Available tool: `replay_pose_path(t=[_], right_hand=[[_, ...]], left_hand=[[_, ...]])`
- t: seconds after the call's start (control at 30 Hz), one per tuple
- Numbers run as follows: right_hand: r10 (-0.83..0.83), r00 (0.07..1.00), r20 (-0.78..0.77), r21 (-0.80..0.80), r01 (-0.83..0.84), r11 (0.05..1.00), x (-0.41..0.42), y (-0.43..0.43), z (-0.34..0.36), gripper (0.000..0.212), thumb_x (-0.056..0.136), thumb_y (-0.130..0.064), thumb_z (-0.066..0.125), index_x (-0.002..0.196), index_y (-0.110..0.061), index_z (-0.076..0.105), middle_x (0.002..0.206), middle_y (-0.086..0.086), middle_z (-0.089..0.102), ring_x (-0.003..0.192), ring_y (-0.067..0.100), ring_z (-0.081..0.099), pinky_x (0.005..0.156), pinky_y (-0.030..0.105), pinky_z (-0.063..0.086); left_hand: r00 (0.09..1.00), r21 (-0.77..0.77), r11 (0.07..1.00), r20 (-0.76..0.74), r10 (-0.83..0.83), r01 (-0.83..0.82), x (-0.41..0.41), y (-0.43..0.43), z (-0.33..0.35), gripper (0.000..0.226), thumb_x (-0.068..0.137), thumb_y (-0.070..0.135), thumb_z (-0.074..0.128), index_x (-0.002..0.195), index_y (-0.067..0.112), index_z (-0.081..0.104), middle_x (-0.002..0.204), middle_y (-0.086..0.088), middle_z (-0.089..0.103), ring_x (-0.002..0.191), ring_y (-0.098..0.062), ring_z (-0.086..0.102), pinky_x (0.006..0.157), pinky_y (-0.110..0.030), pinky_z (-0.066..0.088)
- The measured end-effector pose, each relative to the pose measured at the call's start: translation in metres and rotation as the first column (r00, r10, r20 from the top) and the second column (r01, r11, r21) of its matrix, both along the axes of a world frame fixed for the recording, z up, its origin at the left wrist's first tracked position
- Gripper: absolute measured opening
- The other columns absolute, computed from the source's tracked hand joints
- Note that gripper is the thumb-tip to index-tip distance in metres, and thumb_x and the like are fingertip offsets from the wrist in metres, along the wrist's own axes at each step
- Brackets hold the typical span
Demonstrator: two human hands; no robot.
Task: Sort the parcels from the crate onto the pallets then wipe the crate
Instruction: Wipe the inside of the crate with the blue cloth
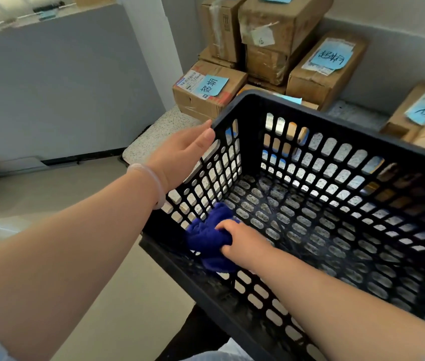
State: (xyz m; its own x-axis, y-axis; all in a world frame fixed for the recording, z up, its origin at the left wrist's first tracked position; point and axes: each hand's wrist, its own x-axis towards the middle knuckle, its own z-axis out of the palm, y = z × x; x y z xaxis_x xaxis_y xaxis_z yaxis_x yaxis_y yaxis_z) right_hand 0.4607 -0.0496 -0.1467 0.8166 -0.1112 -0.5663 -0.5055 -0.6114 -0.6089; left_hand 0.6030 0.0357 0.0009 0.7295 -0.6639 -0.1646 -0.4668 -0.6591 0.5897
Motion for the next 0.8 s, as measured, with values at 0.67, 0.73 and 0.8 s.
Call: replay_pose_path(t=[0.67, 0.73, 0.8], right_hand=[[-0.919, 0.381, -0.103, 0.604, 0.758, 0.247, -0.109, -0.061, 0.113, 0.049, 0.069, -0.013, 0.058, 0.113, -0.033, 0.062, 0.119, 0.01, 0.065, 0.107, 0.031, 0.064, 0.096, 0.055, 0.05], [-0.955, 0.298, -0.007, 0.48, 0.839, 0.258, -0.125, -0.057, 0.116, 0.047, 0.069, -0.028, 0.061, 0.113, -0.046, 0.059, 0.122, 0.0, 0.061, 0.107, 0.025, 0.063, 0.097, 0.051, 0.05], [-0.971, 0.226, 0.078, 0.397, 0.887, 0.238, -0.146, -0.052, 0.122, 0.045, 0.08, -0.031, 0.062, 0.118, -0.053, 0.053, 0.127, -0.008, 0.057, 0.113, 0.018, 0.06, 0.1, 0.045, 0.049]], left_hand=[[0.623, -0.096, 0.646, -0.193, -0.758, 0.757, -0.088, -0.08, -0.041, 0.081, 0.083, 0.028, 0.073, 0.144, 0.053, 0.027, 0.133, 0.013, 0.045, 0.119, -0.004, 0.046, 0.1, -0.018, 0.035], [0.624, -0.178, 0.666, -0.239, -0.744, 0.725, -0.103, -0.095, -0.046, 0.069, 0.084, 0.024, 0.071, 0.138, 0.048, 0.037, 0.127, 0.017, 0.052, 0.113, -0.002, 0.051, 0.097, -0.018, 0.04], [0.65, -0.264, 0.72, -0.312, -0.693, 0.642, -0.12, -0.107, -0.051, 0.05, 0.086, 0.021, 0.07, 0.119, 0.051, 0.046, 0.11, 0.023, 0.057, 0.102, 0.001, 0.056, 0.083, -0.015, 0.044]])
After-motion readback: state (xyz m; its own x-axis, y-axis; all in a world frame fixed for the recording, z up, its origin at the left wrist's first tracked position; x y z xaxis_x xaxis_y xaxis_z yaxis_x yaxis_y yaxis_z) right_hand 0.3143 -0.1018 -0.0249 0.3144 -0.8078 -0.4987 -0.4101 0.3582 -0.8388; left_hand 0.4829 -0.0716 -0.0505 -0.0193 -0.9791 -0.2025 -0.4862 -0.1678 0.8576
